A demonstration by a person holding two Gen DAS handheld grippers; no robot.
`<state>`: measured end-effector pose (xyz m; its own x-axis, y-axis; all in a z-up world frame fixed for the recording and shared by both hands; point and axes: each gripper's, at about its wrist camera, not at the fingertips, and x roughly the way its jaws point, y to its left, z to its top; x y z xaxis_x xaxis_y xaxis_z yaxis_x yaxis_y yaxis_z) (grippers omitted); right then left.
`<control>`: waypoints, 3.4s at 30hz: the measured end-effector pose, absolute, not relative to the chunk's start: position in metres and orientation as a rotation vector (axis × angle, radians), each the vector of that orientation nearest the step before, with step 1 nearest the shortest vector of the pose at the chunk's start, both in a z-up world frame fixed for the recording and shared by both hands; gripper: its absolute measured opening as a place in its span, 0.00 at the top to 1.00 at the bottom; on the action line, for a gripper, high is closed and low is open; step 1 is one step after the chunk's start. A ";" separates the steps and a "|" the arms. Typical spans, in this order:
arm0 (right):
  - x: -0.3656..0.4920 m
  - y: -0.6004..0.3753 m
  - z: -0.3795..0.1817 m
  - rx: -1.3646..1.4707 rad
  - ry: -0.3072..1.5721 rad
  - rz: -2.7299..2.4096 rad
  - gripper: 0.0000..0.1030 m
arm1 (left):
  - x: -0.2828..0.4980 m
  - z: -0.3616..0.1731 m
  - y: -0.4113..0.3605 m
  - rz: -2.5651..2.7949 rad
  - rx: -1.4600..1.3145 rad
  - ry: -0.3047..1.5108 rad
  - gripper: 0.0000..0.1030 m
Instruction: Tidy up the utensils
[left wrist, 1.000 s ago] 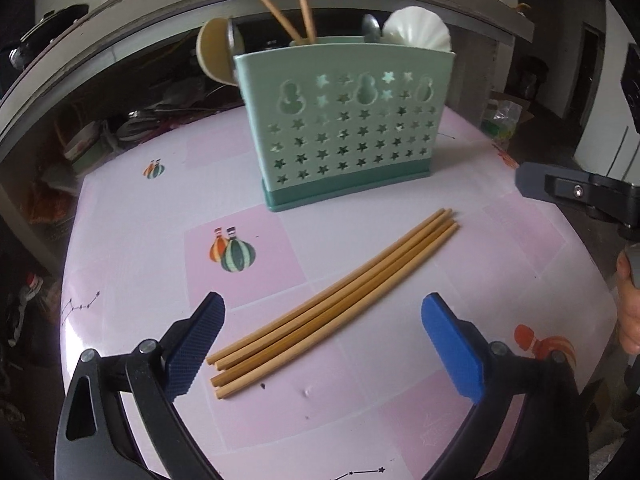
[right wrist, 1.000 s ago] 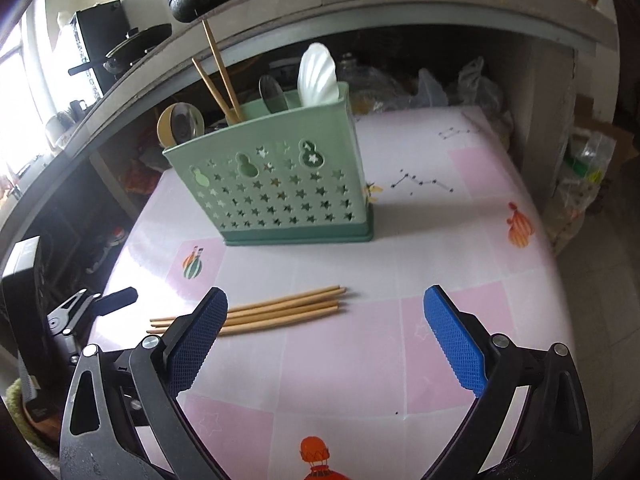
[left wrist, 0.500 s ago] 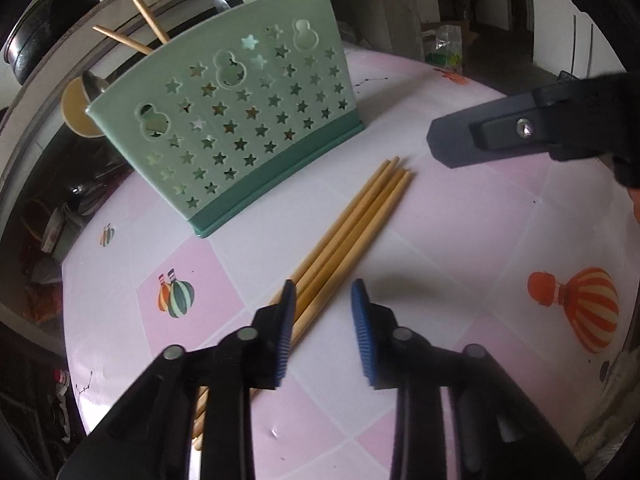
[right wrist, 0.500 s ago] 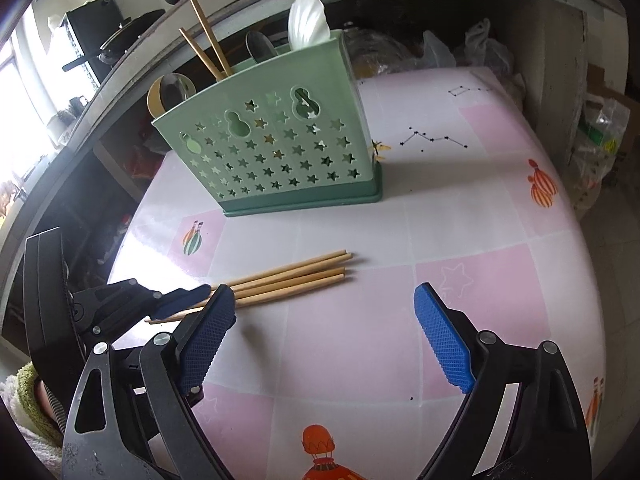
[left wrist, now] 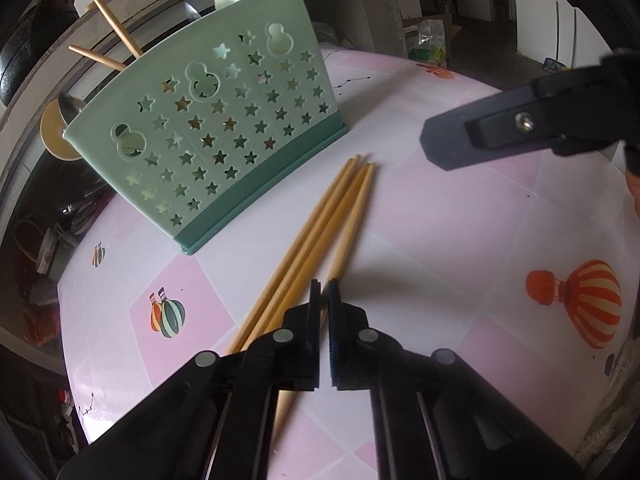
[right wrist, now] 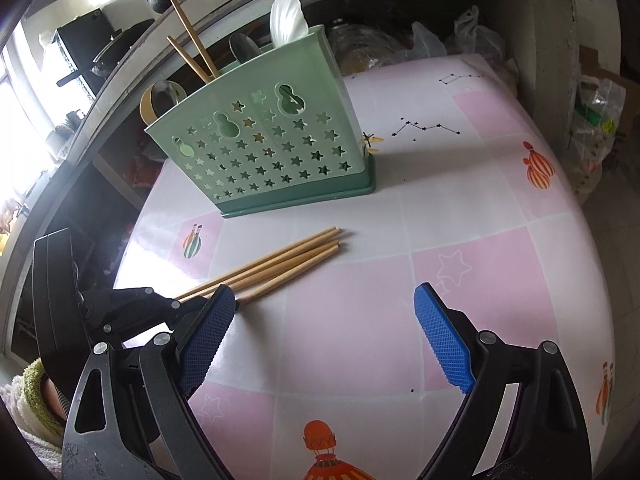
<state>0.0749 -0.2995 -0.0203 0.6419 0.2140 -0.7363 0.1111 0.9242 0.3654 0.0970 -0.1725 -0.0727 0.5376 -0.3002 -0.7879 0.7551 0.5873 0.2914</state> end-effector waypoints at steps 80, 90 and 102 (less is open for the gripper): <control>0.072 -0.291 -0.029 0.367 0.886 0.025 0.16 | 0.080 -0.084 -0.118 -0.650 0.297 0.964 0.07; 0.066 -0.306 -0.024 0.389 0.856 -0.003 0.16 | 0.082 -0.067 -0.143 -0.757 0.382 0.921 0.52; 0.060 -0.314 -0.025 0.410 0.843 -0.016 0.16 | 0.100 -0.077 -0.183 -0.812 0.578 0.945 0.87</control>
<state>0.0598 -0.3139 -0.0251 0.6700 0.1466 -0.7278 0.1747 0.9217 0.3464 0.0997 -0.1830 -0.0767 0.3383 -0.3473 -0.8746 0.8125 0.5768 0.0853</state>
